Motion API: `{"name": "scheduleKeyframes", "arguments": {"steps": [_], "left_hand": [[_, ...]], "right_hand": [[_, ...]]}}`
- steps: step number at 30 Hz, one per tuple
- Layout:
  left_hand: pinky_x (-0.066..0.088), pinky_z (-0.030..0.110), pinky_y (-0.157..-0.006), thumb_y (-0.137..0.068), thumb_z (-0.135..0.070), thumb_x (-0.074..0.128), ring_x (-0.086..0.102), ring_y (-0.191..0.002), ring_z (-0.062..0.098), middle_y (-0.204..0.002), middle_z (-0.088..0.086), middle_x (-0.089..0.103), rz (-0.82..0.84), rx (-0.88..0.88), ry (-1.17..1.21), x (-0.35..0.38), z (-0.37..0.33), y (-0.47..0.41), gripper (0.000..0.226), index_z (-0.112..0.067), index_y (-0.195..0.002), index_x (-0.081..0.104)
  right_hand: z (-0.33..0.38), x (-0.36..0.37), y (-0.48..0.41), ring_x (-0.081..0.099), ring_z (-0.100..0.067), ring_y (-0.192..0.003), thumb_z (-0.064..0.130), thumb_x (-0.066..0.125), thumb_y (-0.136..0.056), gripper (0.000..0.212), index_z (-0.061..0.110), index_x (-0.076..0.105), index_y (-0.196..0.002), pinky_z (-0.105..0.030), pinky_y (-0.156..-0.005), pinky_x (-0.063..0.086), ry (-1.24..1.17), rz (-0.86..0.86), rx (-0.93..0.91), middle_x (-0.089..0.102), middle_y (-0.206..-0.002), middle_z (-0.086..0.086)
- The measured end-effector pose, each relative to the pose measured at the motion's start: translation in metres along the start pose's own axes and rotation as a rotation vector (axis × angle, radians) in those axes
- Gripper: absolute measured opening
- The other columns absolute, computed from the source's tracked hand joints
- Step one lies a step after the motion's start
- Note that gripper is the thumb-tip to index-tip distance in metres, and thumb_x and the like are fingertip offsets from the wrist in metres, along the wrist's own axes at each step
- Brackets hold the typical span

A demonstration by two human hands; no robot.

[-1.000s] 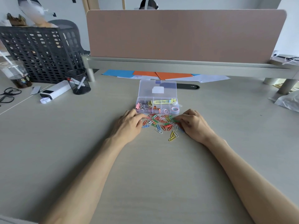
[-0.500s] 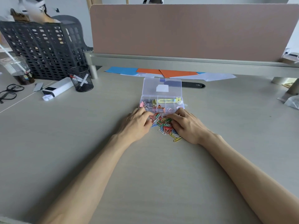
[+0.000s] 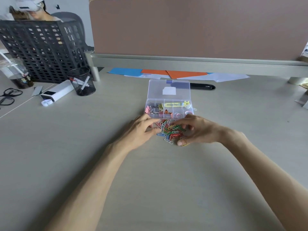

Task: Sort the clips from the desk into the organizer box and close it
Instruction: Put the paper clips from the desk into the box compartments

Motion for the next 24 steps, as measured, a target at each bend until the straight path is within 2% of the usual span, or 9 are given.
{"name": "scheduleKeyframes", "arguments": {"steps": [4, 6, 9, 11, 14, 17, 20, 24], "left_hand": [[0.045, 0.034, -0.092, -0.078, -0.058, 0.06, 0.056, -0.099, 0.013, -0.094, -0.012, 0.045, 0.019, 0.015, -0.011, 0.003, -0.004, -0.003, 0.061, -0.022, -0.128, 0.058], [0.044, 0.032, -0.09, -0.076, -0.06, 0.059, 0.053, -0.094, 0.011, -0.092, -0.012, 0.044, 0.011, 0.026, -0.017, 0.006, -0.008, -0.007, 0.064, -0.022, -0.127, 0.059], [0.042, 0.026, -0.075, -0.079, -0.052, 0.066, 0.047, -0.078, 0.007, -0.086, -0.013, 0.044, -0.036, 0.054, -0.018, 0.008, -0.013, -0.011, 0.049, -0.026, -0.119, 0.065], [0.038, 0.022, -0.069, -0.08, -0.044, 0.068, 0.045, -0.072, 0.004, -0.08, -0.015, 0.044, -0.077, 0.072, 0.011, 0.008, -0.015, -0.012, 0.037, -0.024, -0.112, 0.069], [0.034, 0.017, -0.064, -0.082, -0.034, 0.071, 0.043, -0.071, 0.002, -0.074, -0.02, 0.045, -0.117, 0.076, 0.06, 0.008, -0.016, -0.012, 0.025, -0.019, -0.1, 0.072], [0.034, 0.012, -0.064, -0.082, -0.027, 0.071, 0.044, -0.072, 0.003, -0.075, -0.016, 0.05, -0.131, 0.052, 0.108, 0.006, -0.016, -0.014, 0.016, -0.014, -0.092, 0.072], [0.037, 0.021, -0.067, -0.083, -0.026, 0.07, 0.05, -0.075, 0.009, -0.082, -0.01, 0.056, -0.111, 0.039, 0.105, 0.006, -0.017, -0.018, 0.014, -0.013, -0.089, 0.071], [0.036, 0.012, -0.066, -0.084, -0.026, 0.068, 0.051, -0.075, 0.008, -0.083, -0.012, 0.058, -0.114, 0.035, 0.093, 0.007, -0.015, -0.022, 0.014, -0.014, -0.091, 0.071]], "right_hand": [[-0.001, 0.007, -0.007, 0.048, -0.003, -0.068, 0.037, 0.077, -0.074, 0.039, 0.028, 0.066, -0.11, -0.008, -0.066, 0.037, -0.026, -0.173, -0.035, 0.049, -0.08, 0.011], [-0.001, 0.011, -0.01, 0.048, -0.004, -0.067, 0.033, 0.076, -0.077, 0.028, 0.025, 0.068, -0.103, -0.017, -0.067, 0.038, -0.034, -0.22, -0.062, 0.052, -0.076, 0.009], [-0.004, 0.016, -0.012, 0.049, -0.007, -0.07, 0.033, 0.071, -0.081, 0.016, 0.026, 0.067, -0.094, -0.031, -0.069, 0.047, -0.022, -0.281, -0.086, 0.053, -0.072, 0.011], [-0.005, 0.019, -0.01, 0.047, -0.01, -0.068, 0.034, 0.067, -0.084, 0.014, 0.024, 0.065, -0.094, -0.039, -0.069, 0.049, 0.021, -0.352, -0.101, 0.048, -0.071, 0.013], [-0.002, 0.022, -0.008, 0.048, -0.014, -0.072, 0.037, 0.063, -0.087, 0.018, 0.022, 0.064, -0.098, -0.04, -0.067, 0.05, 0.065, -0.443, -0.115, 0.042, -0.075, 0.013], [-0.002, 0.023, -0.008, 0.05, -0.019, -0.074, 0.036, 0.06, -0.089, 0.018, 0.02, 0.063, -0.097, -0.042, -0.067, 0.05, 0.08, -0.469, -0.116, 0.045, -0.081, 0.009], [-0.002, 0.022, -0.009, 0.045, -0.015, -0.074, 0.032, 0.06, -0.09, 0.016, 0.018, 0.063, -0.097, -0.043, -0.068, 0.05, 0.087, -0.491, -0.114, 0.047, -0.083, 0.008], [-0.001, 0.02, -0.006, 0.052, -0.018, -0.078, 0.031, 0.058, -0.091, 0.015, 0.019, 0.062, -0.098, -0.042, -0.066, 0.05, 0.078, -0.528, -0.113, 0.055, -0.089, 0.003]]}}
Point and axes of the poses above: each hand's wrist, its own y-axis away from the middle knuckle, its own x-axis out of the palm, z = x × y, the point moved 2 cm from there along -y, towards the middle knuckle
